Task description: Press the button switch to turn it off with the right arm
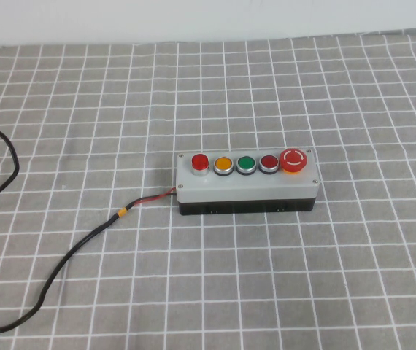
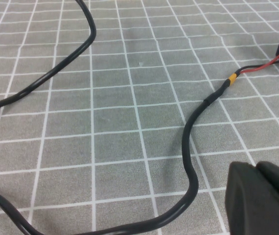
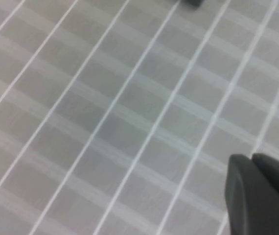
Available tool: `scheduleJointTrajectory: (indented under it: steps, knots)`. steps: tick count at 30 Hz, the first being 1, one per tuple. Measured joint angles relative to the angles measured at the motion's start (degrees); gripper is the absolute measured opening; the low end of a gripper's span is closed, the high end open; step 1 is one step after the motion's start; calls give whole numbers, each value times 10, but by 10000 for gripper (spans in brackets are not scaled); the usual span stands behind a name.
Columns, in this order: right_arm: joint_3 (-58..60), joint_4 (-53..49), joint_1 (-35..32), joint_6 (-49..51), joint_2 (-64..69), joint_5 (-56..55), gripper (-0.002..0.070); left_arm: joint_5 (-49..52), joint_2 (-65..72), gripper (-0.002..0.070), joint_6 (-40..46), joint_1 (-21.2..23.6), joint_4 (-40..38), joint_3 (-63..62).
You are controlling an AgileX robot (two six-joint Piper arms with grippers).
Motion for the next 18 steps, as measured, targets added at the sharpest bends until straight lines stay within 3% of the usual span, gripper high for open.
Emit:
scheduleJointTrajectory:
  steps: [12, 18]
  knots:
    - [290, -17, -285, 1, -221, -406, -17, 0, 0, -3, 0, 0, 0, 0]
    - [346, -18, -342, 26, -341, -457, -17, 0, 0, -3, 0, 0, 0, 0]
